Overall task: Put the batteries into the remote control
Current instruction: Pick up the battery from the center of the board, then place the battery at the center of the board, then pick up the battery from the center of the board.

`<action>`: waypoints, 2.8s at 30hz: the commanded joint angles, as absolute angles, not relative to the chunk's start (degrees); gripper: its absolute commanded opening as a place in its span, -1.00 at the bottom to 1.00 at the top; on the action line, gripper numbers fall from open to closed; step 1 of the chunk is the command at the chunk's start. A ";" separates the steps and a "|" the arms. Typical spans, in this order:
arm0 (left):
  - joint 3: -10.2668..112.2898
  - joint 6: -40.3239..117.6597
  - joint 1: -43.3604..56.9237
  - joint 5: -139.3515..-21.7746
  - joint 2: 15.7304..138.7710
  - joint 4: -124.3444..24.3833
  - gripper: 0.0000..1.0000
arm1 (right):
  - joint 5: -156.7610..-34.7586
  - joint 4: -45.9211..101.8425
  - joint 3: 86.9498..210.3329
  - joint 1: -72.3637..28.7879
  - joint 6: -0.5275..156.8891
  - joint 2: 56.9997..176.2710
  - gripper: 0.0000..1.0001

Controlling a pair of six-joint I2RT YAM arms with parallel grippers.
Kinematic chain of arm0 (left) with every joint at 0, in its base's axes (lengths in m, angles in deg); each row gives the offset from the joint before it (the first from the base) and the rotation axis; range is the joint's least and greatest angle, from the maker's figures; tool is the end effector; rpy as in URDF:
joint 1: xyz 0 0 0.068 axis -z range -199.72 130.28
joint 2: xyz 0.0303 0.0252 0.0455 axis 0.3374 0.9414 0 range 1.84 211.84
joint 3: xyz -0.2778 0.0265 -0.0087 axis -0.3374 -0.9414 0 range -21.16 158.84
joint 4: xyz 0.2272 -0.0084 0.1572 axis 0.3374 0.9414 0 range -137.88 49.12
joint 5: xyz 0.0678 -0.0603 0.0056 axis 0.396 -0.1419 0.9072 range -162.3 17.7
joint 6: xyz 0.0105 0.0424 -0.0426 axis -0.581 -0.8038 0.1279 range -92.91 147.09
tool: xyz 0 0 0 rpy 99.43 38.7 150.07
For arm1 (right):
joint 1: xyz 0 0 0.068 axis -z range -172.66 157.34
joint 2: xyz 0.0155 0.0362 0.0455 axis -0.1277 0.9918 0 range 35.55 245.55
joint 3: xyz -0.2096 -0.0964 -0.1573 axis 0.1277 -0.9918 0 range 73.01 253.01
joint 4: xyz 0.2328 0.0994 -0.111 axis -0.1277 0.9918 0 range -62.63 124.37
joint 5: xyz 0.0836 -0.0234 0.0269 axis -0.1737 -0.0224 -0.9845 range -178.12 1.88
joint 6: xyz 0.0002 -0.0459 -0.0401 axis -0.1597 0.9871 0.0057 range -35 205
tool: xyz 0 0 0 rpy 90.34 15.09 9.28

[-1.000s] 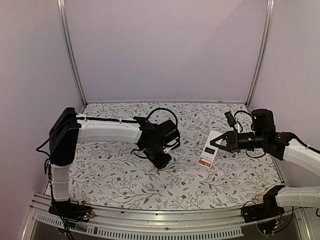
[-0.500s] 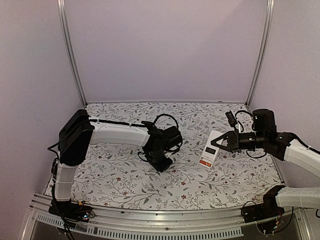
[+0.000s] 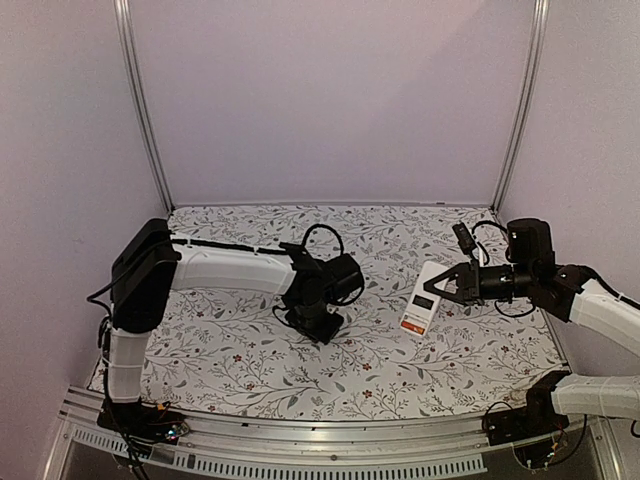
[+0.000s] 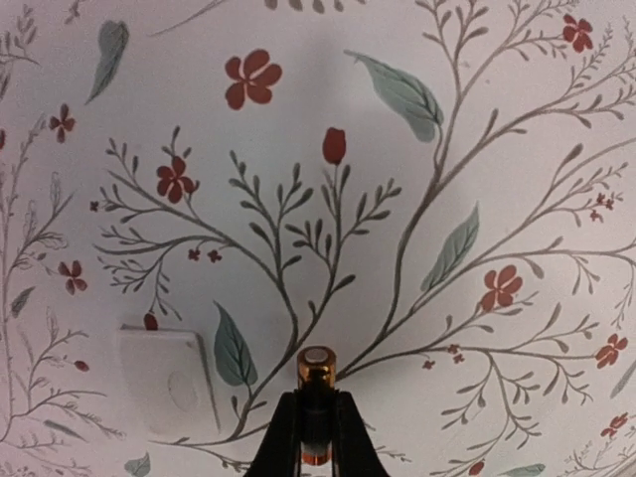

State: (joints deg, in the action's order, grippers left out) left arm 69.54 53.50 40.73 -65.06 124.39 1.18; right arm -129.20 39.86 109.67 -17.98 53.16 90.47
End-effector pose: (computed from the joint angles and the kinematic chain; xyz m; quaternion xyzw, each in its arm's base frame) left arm 0.2209 -0.3780 0.1371 0.2863 0.9528 -0.0086 0.1007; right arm 0.1898 0.1230 0.2549 -0.1269 0.8226 0.4892 0.2606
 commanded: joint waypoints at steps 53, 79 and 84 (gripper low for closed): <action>46.35 124.04 39.44 -61.19 109.10 -7.04 -0.40 | -131.03 40.19 109.98 -17.51 55.95 91.05 -1.00; 42.82 12.66 30.36 -78.88 82.13 -17.58 0.65 | -132.47 40.18 108.89 -17.53 56.00 85.86 -1.00; 42.58 -7.22 31.51 -81.89 84.85 -8.76 0.48 | -134.47 40.44 108.50 -17.51 55.97 86.26 -1.00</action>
State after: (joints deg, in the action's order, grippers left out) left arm 43.46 14.99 30.06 -78.26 82.44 -16.98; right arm -131.82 40.27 109.65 -17.72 55.72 86.47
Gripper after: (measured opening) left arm 0.764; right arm 0.144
